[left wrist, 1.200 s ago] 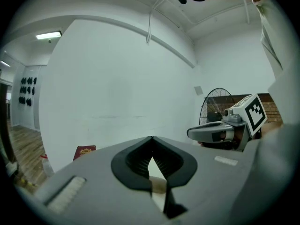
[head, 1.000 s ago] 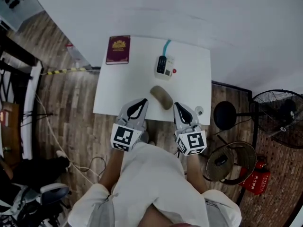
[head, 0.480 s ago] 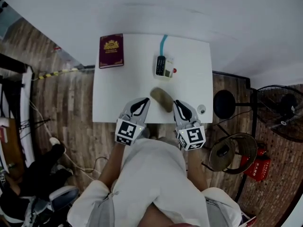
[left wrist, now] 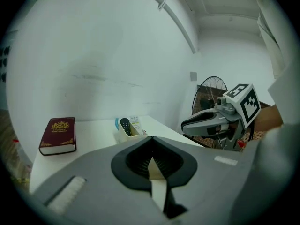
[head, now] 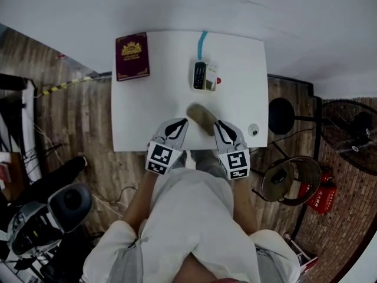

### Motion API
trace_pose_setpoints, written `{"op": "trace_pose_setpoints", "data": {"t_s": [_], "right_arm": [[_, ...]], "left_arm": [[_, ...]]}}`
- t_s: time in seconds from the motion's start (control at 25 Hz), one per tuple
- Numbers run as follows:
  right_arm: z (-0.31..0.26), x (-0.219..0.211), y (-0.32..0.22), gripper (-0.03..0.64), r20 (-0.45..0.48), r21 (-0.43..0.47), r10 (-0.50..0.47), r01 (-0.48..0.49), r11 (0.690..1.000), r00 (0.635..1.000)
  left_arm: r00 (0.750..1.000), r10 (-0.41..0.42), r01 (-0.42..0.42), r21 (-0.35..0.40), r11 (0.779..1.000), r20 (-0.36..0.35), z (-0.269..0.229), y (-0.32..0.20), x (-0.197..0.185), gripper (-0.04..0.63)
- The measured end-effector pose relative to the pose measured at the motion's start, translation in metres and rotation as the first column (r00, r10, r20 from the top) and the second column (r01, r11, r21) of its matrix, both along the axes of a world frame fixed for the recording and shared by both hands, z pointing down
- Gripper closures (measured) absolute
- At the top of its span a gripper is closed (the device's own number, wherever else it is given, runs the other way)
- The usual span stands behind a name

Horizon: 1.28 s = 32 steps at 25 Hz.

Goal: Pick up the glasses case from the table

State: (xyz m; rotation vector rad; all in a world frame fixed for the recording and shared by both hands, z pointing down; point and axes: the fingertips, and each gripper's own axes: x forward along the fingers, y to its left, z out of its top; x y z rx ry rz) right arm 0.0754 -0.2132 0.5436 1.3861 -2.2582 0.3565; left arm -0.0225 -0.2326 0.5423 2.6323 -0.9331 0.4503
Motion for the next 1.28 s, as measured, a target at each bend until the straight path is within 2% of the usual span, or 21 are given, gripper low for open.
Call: {"op": "trace_pose_setpoints", "data": {"t_s": [0.2,0.52,0.92,1.28], "right_arm": [[0.024,0.006,-0.007,0.528,-0.030,-0.049,-0.047,0.045,0.998,0.998],[0.059,0.010,-0.009,0.518,-0.014,-0.143,-0.124,0.121,0.982,0.992],[0.101,0.000,-0.005,0.408,-0.033,-0.247,-0.241,0.225,0.942,0.970],[0.130,-0.010,-0.004,0.322,-0.059,-0.309,-0.288,0.257,0.916,0.956]], "left_arm": [[0.999,-0.004,0.005,-0.027,1.000,0.034,0.017,-0.005,0.011,0.577],[0.995,-0.032,0.041,-0.085,0.996,0.097,0.046,-0.005,0.020,0.577],[0.991,-0.056,0.074,-0.153,0.985,0.118,0.071,0.006,0.032,0.578],[0.989,-0.063,0.087,-0.184,0.979,0.133,0.086,0.010,0.029,0.577]]}}
